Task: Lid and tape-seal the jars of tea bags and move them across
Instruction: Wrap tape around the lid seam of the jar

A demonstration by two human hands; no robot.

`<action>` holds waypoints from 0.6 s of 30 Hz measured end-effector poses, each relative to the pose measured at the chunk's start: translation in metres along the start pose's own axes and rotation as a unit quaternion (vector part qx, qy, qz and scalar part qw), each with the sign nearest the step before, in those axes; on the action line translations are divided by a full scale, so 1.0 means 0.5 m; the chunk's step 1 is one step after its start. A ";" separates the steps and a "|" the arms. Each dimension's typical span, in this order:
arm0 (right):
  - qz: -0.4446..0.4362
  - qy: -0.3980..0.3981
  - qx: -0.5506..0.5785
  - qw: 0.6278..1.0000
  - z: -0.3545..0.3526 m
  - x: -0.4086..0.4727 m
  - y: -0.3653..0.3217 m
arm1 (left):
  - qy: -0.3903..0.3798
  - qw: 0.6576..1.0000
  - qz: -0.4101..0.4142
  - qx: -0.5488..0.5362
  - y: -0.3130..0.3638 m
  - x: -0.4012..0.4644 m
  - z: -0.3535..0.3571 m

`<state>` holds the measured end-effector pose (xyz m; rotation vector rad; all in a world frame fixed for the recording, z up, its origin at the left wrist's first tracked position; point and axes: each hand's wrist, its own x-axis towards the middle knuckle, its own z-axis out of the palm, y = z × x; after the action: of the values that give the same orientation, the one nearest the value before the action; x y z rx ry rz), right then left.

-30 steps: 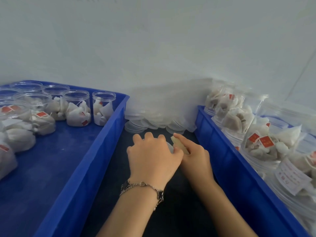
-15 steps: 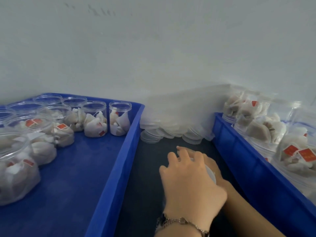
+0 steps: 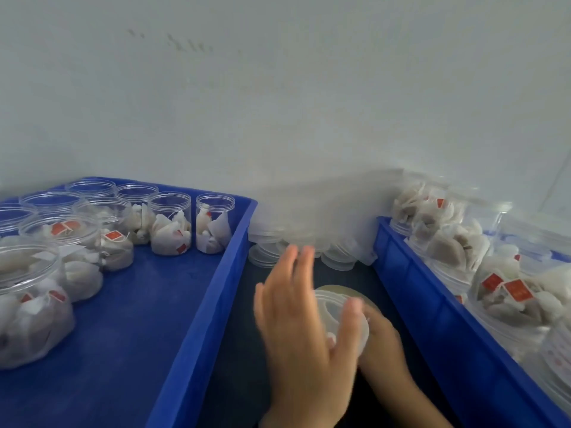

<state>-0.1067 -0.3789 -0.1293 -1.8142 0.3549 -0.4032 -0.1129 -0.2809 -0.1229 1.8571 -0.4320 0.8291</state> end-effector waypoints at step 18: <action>-0.152 0.082 -0.067 0.983 0.034 -0.133 0.064 | -0.062 0.874 -0.339 -0.343 -0.062 -0.048 0.001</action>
<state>-0.1597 -0.3436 -0.1703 -1.9784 0.2214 -0.7614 -0.1100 -0.2701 -0.1605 1.2405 -0.0958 0.0404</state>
